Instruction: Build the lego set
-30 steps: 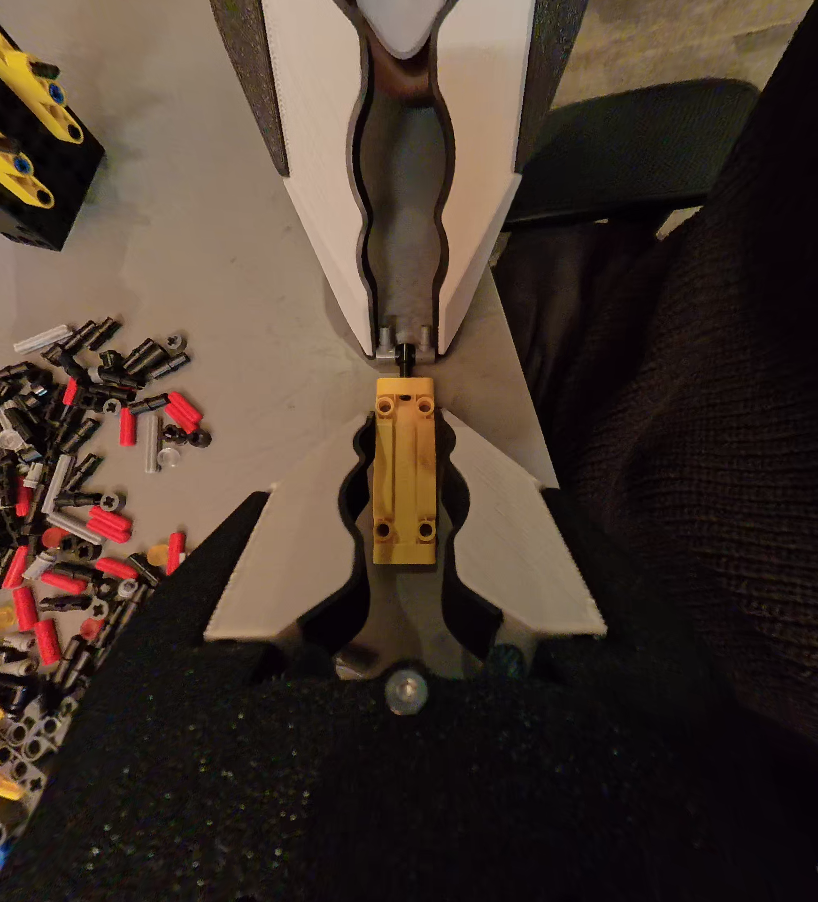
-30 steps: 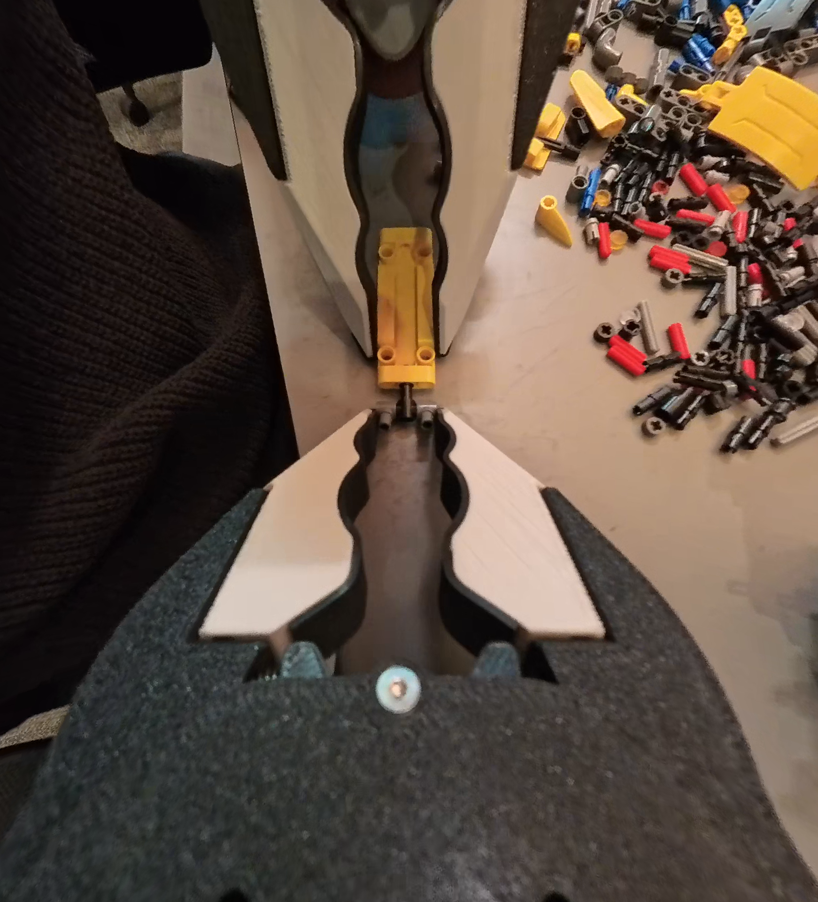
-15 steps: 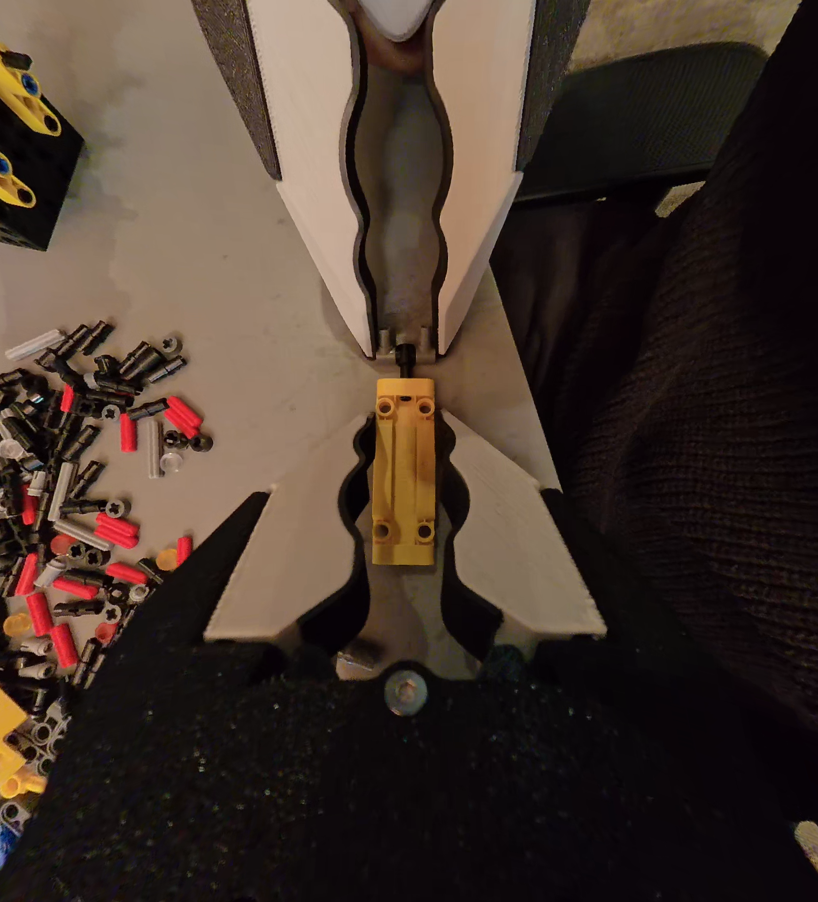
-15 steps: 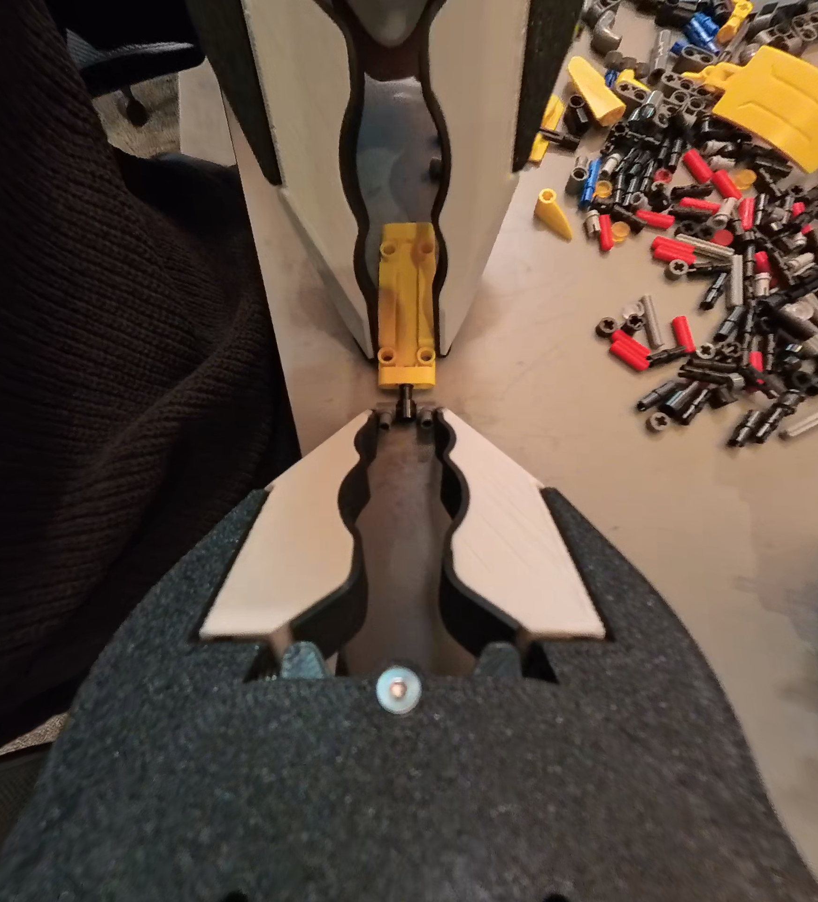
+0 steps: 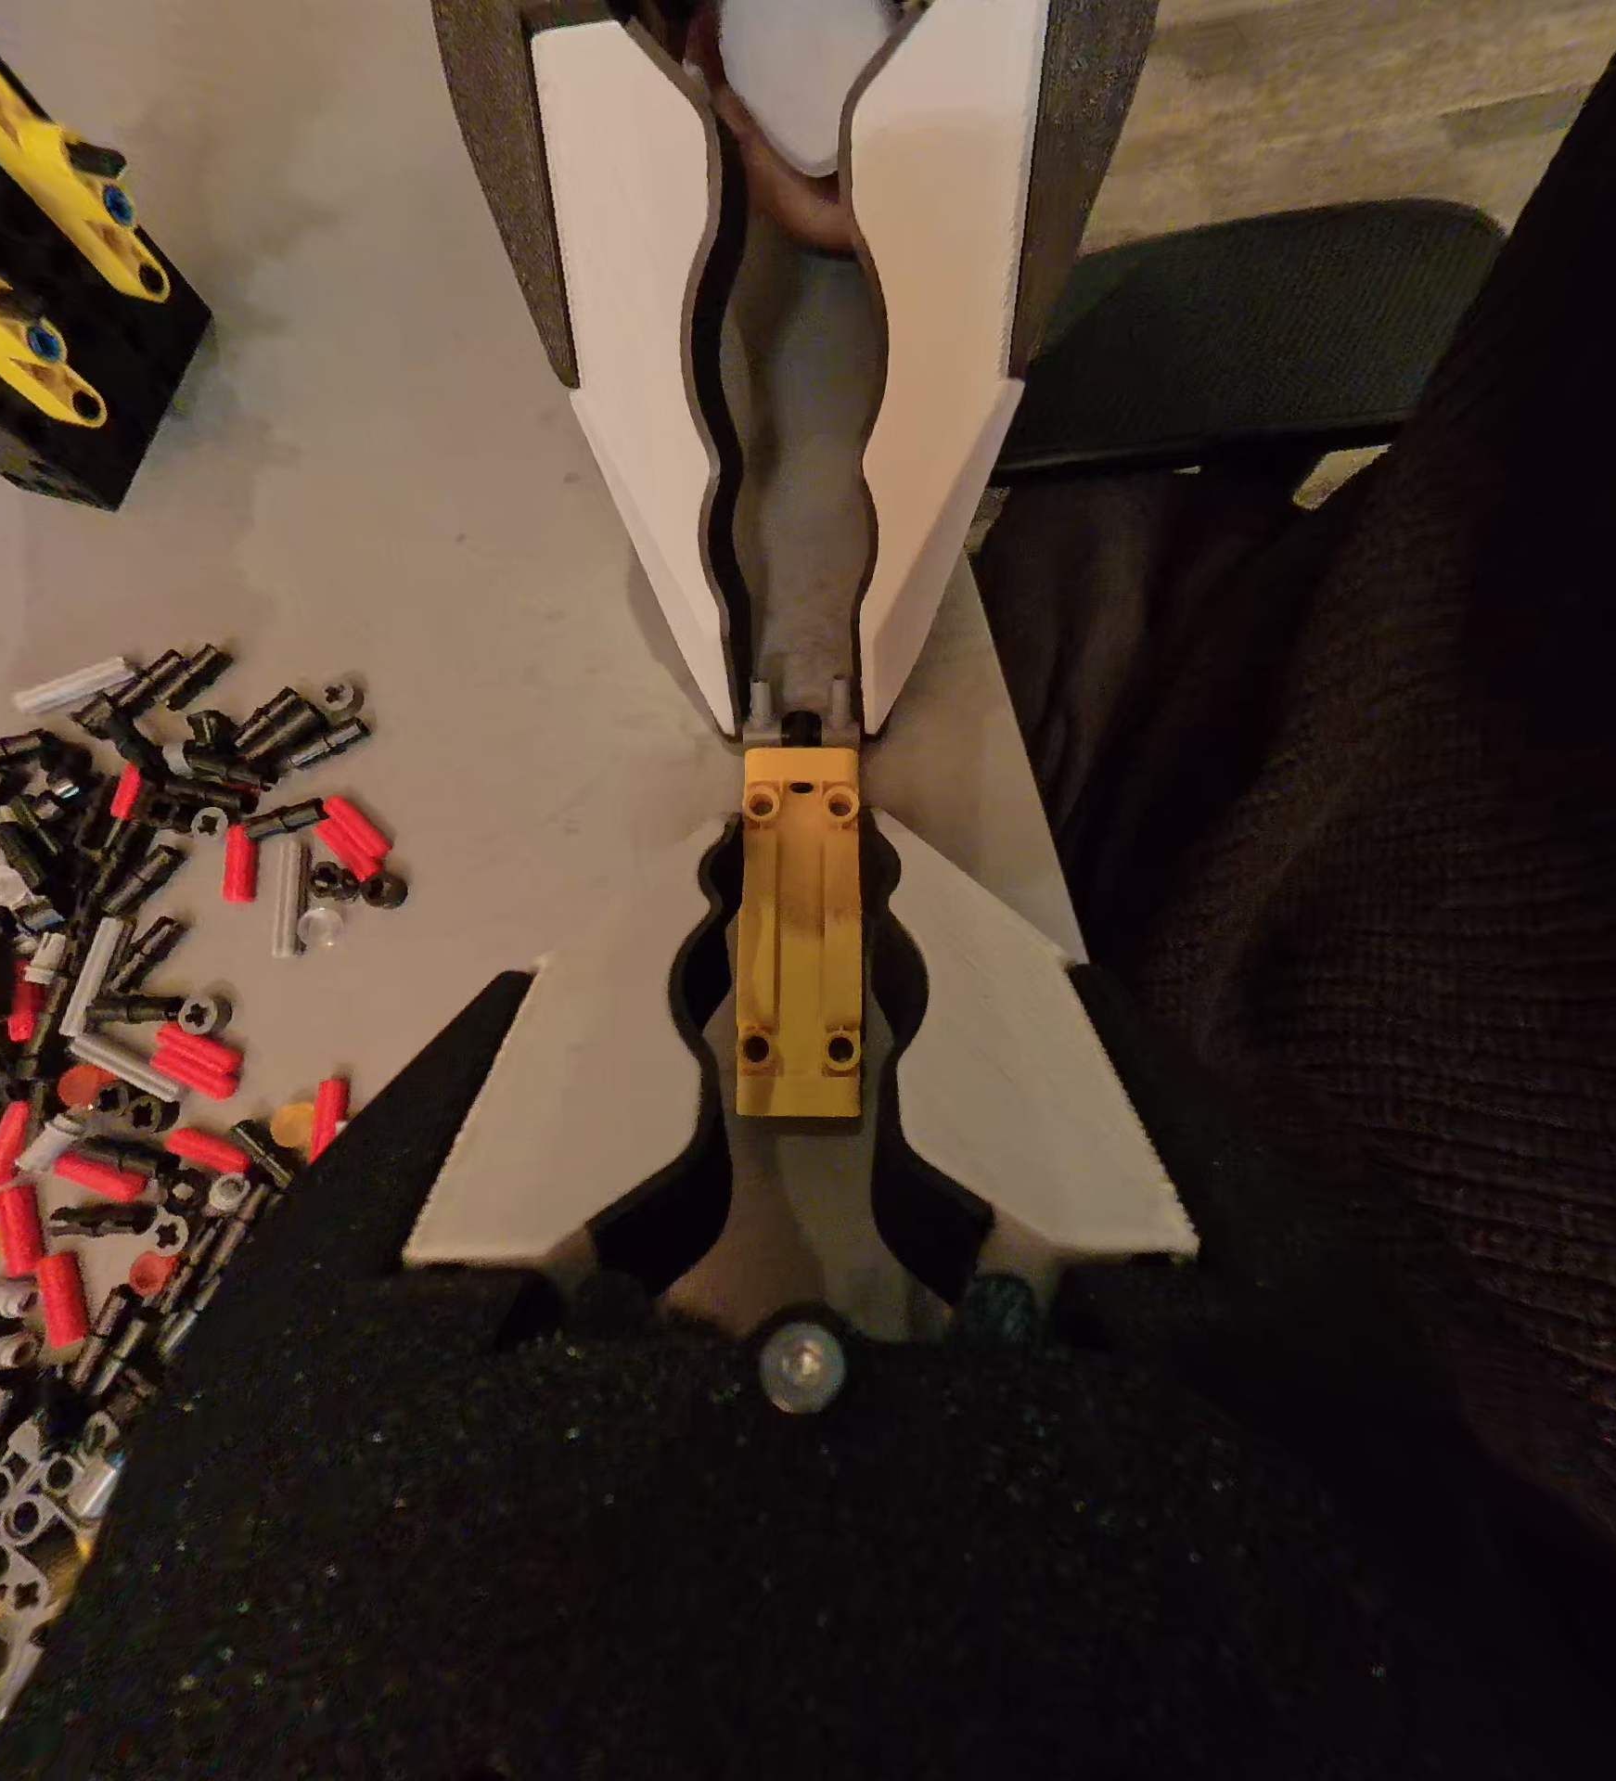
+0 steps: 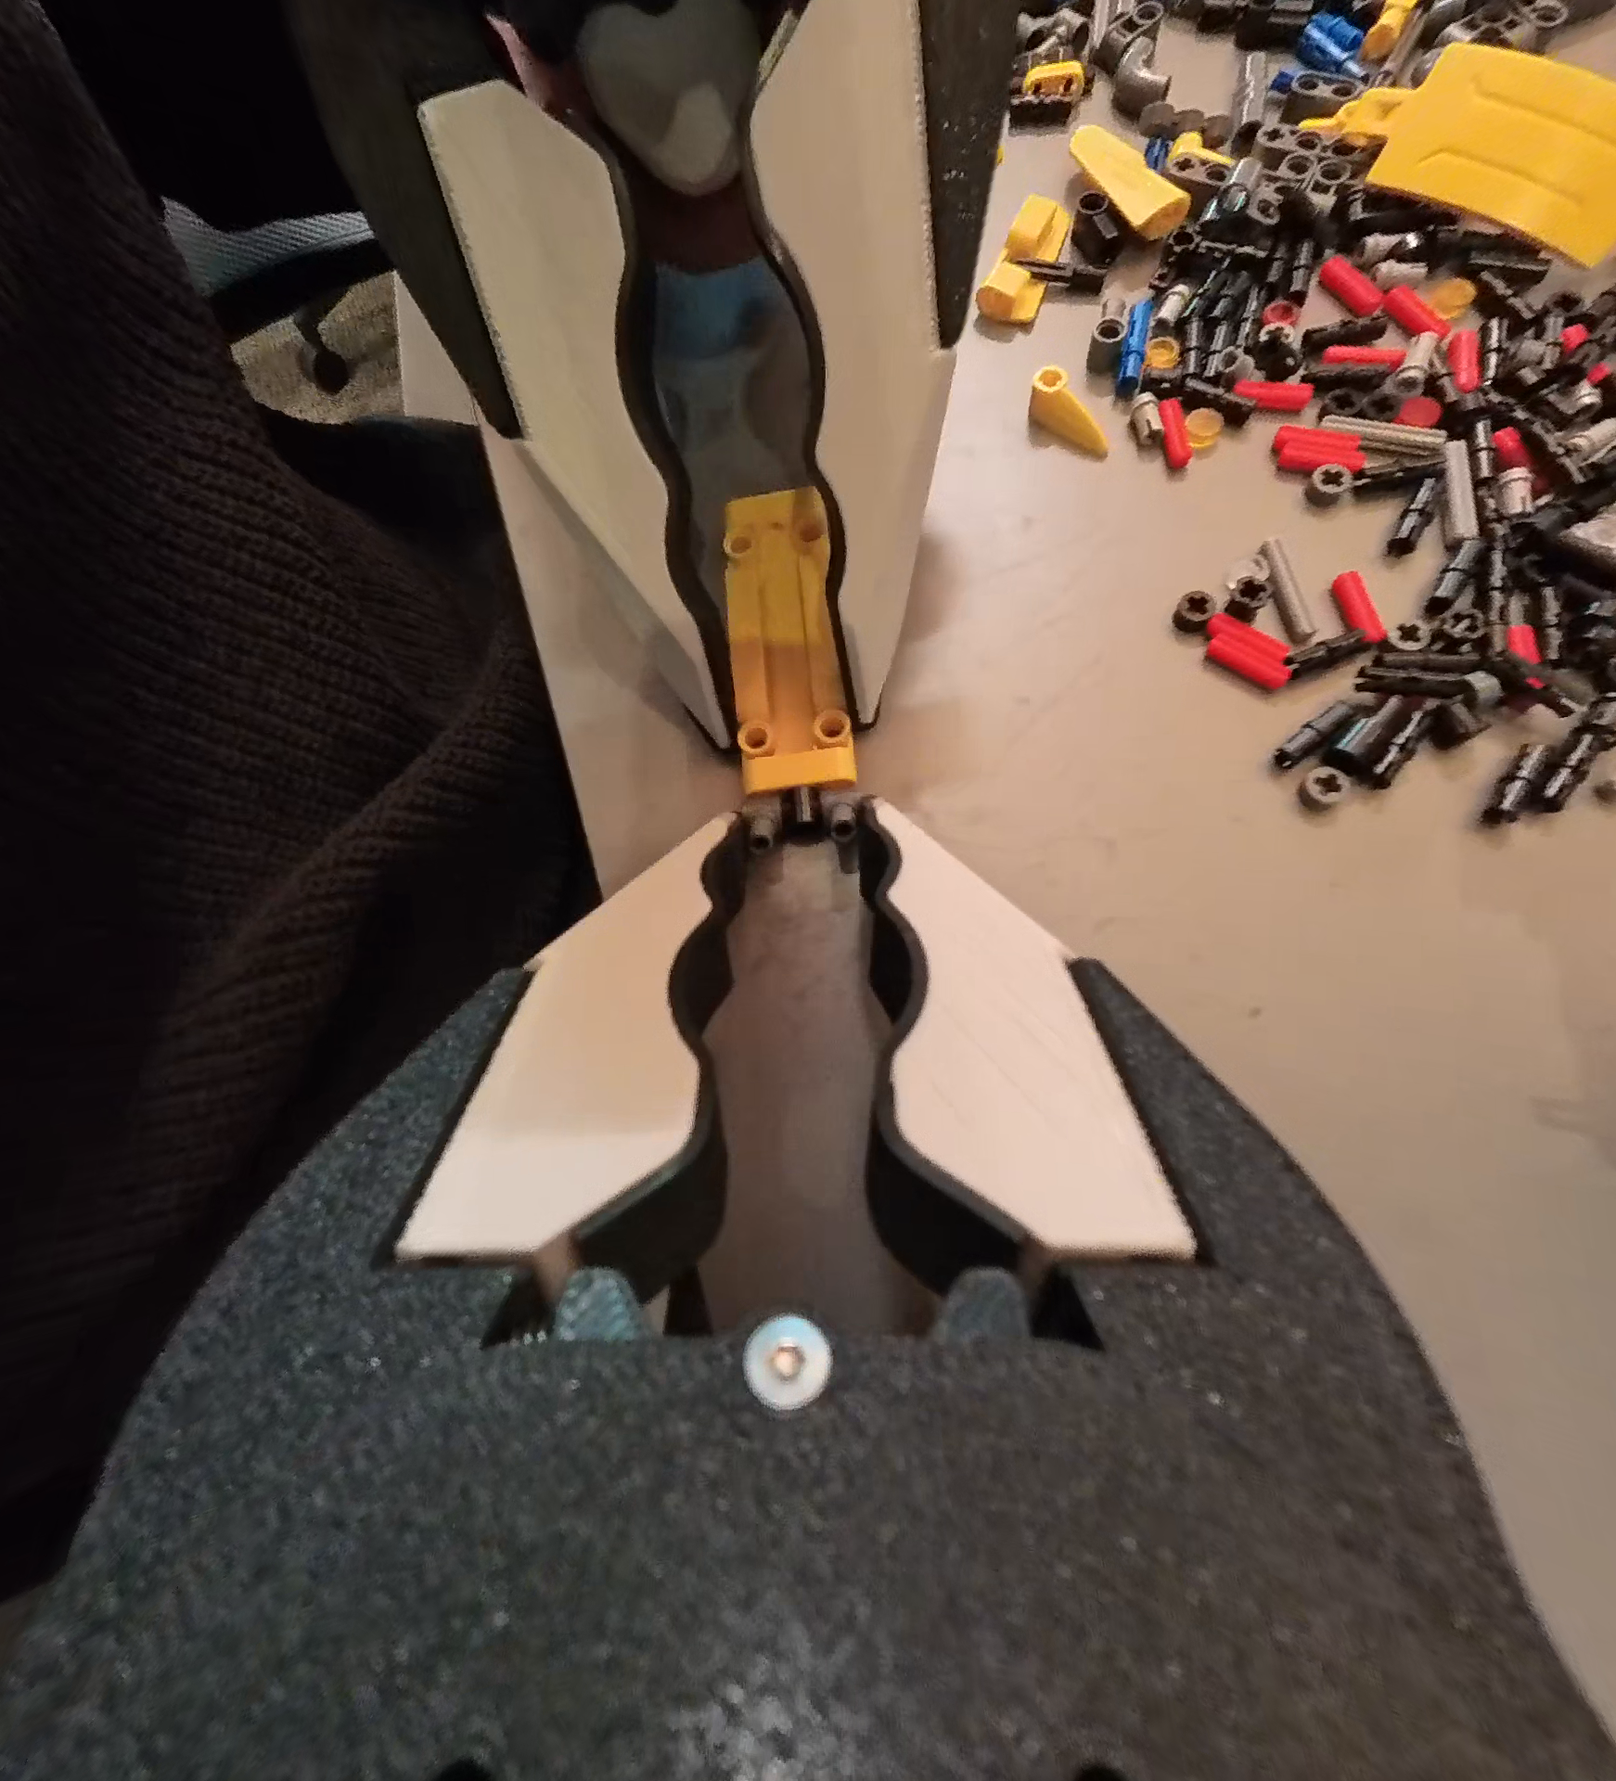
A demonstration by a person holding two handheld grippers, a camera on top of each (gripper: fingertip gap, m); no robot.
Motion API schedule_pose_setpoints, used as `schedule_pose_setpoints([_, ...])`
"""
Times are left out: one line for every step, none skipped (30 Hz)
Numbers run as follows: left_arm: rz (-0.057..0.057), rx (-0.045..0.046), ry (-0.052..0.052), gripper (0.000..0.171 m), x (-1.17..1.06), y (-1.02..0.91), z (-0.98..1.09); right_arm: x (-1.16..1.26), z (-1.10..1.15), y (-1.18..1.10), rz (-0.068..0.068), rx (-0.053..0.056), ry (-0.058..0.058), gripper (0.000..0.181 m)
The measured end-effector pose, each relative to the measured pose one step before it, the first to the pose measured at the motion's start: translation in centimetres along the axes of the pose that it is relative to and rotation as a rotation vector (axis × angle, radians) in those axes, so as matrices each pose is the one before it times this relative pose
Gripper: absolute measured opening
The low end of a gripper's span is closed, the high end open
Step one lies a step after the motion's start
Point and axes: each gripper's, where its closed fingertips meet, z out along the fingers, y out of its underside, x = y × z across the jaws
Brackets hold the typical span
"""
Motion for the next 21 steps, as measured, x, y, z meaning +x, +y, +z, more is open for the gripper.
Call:
schedule_pose_setpoints([-0.0026,0.00416,0.0044,0.022,-0.004,-0.019,0.006,-0.003,0.009,0.006,-0.0012,0.0003,0.0001,0.023])
schedule_pose_setpoints([-0.0066,0.00901,0.0072,0.022,-0.007,-0.005,0.000,0.002,0.003,-0.010,0.0003,0.0004,-0.0017,0.023])
schedule_pose_setpoints([-0.0047,0.00718,0.0043,0.022,-0.011,-0.020,-0.003,0.003,-0.003,-0.002,-0.0007,0.0004,-0.0007,0.023])
schedule_pose_setpoints([0.0009,0.00094,0.0002,0.022,0.004,-0.001,0.009,-0.001,-0.001,-0.010,-0.0014,-0.0001,-0.0001,0.023])
schedule_pose_setpoints([0.0034,-0.00174,-0.0011,0.022,-0.005,-0.025,0.010,0.002,0.006,-0.005,-0.0008,0.0002,0.0003,0.023])
schedule_pose_setpoints([0.0010,-0.00229,0.0006,0.022,-0.007,0.007,0.009,0.002,0.000,-0.004,-0.0002,0.0007,0.0005,0.023])
schedule_pose_setpoints([0.0015,-0.00158,0.0012,0.022,0.006,0.005,-0.008,-0.001,0.006,-0.001,-0.0016,0.0002,0.0017,0.023])
schedule_pose_setpoints([0.0034,0.00044,-0.0003,0.023,0.008,0.015,-0.004,-0.007,0.008,-0.002,-0.0049,-0.0003,0.0038,0.023])
schedule_pose_setpoints([-0.0036,0.00227,-0.0001,0.023,-0.011,0.001,-0.003,0.003,-0.004,-0.007,-0.0048,-0.0002,0.0041,0.023])
schedule_pose_setpoints([-0.0040,0.00312,-0.0006,0.023,0.000,-0.001,-0.007,-0.004,0.010,0.006,-0.0023,-0.0008,0.0022,0.024])
schedule_pose_setpoints([-0.0057,0.00320,-0.0016,0.023,0.005,0.009,-0.004,0.004,-0.003,-0.014,-0.0011,-0.0008,0.0016,0.024])
schedule_pose_setpoints([-0.0031,0.00322,-0.0022,0.023,-0.002,-0.003,-0.005,0.014,0.011,-0.008,-0.0029,0.0010,0.0041,0.024])
schedule_pose_setpoints([-0.0019,0.00258,-0.0013,0.023,0.003,-0.004,0.000,-0.005,0.008,-0.002,-0.0025,0.0006,0.0039,0.024])
schedule_pose_setpoints([-0.0027,0.00098,0.0000,0.023,-0.003,-0.002,0.008,0.004,0.000,-0.010,-0.0010,0.0002,0.0024,0.024])
schedule_pose_setpoints([0.0006,-0.00042,-0.0007,0.023,0.001,0.006,-0.003,0.010,-0.004,-0.010,-0.0013,0.0003,0.0011,0.024])
schedule_pose_setpoints([0.0002,-0.00140,-0.0015,0.023,-0.008,0.003,-0.006,0.017,0.004,-0.010,0.0008,0.0004,-0.0004,0.024])
schedule_pose_setpoints([-0.0016,0.00002,-0.0030,0.023,-0.009,-0.015,0.016,0.061,-0.018,-0.041,0.0059,0.0019,-0.0008,0.024])
schedule_pose_setpoints([-0.0047,0.00229,-0.0040,0.023,-0.008,-0.032,0.016,0.075,-0.014,-0.166,0.0159,0.0091,0.0002,0.024])
schedule_pose_setpoints([-0.0076,0.00339,-0.0045,0.023,-0.010,-0.023,0.027,0.222,-0.046,-0.378,0.0269,0.0252,0.0114,0.033])
schedule_pose_setpoints([-0.0109,0.00169,-0.0045,0.023,-0.015,-0.007,0.008,0.257,-0.174,-0.485,0.0247,0.0333,0.0128,0.048])
schedule_pose_setpoints([-0.0079,0.00071,-0.0046,0.023,-0.010,0.020,-0.026,0.159,-0.320,-0.498,0.0181,0.0387,0.0048,0.051])
